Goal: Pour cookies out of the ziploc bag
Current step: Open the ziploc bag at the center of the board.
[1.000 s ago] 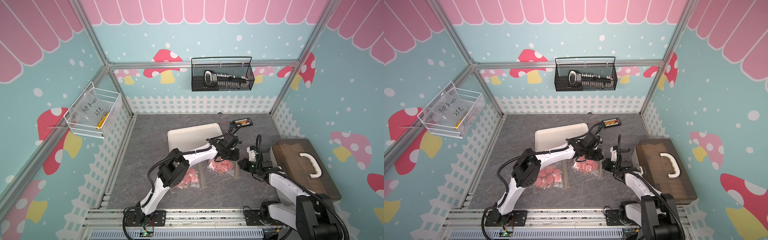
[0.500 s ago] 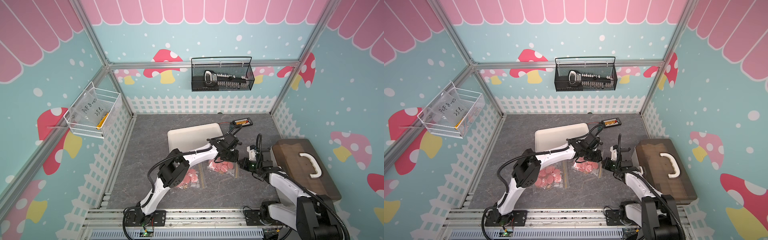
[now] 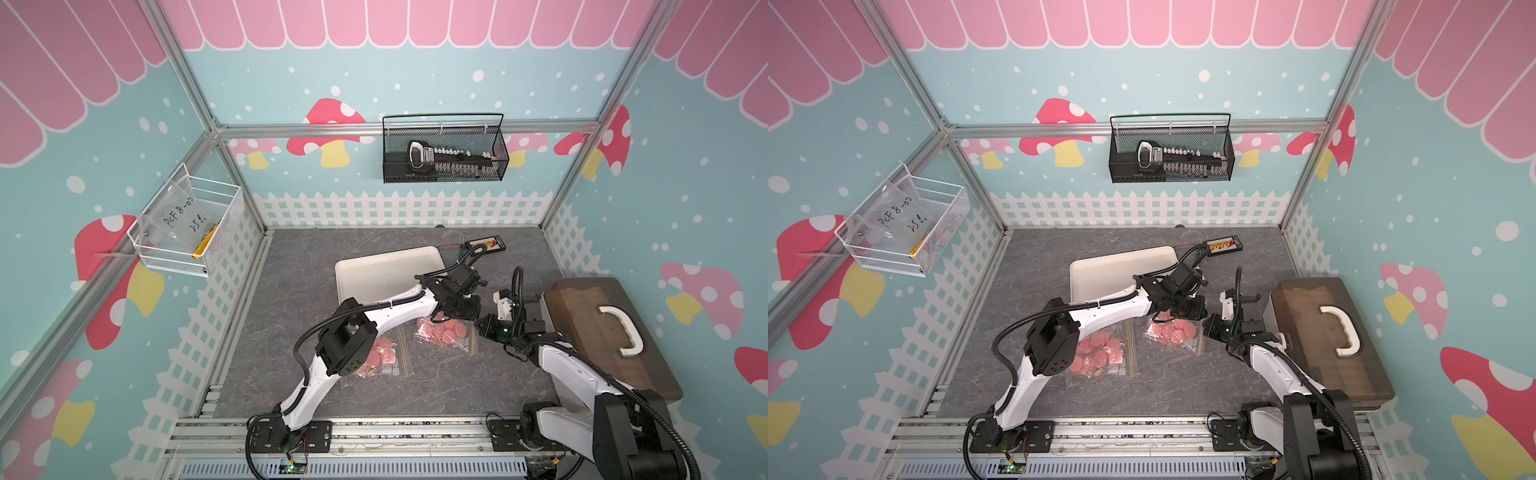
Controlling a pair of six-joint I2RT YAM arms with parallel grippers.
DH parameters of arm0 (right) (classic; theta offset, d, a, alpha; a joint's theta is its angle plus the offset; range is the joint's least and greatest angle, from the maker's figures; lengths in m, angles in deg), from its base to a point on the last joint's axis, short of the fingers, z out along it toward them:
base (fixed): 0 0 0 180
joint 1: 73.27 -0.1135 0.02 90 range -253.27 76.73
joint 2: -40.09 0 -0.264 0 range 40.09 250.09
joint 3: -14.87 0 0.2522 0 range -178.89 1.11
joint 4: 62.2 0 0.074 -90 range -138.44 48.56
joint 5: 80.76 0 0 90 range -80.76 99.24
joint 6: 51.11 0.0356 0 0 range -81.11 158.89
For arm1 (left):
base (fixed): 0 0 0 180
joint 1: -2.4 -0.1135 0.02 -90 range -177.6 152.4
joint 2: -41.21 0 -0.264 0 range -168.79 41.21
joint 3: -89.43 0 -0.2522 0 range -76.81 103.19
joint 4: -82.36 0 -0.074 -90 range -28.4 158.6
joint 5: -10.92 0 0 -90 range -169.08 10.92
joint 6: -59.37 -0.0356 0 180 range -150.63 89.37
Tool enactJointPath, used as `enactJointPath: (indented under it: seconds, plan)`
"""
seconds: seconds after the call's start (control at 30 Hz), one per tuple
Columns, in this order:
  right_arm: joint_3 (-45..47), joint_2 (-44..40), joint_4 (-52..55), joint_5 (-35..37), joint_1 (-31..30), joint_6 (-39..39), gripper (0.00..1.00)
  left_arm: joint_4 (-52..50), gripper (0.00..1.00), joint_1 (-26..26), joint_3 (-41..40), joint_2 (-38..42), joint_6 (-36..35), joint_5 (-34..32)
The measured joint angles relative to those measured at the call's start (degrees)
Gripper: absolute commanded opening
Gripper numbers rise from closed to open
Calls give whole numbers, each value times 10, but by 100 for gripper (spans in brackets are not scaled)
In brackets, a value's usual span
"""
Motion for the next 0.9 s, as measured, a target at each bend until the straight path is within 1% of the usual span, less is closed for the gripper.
enactJointPath:
  seconds: [0.27, 0.9]
  plan:
    - [0, 0, 0, 1, 0, 0, 0, -1, 24, 0, -1, 0, 0, -16]
    - [0, -1, 8, 8, 0, 0, 0, -2, 22, 2, -16, 0, 0, -24]
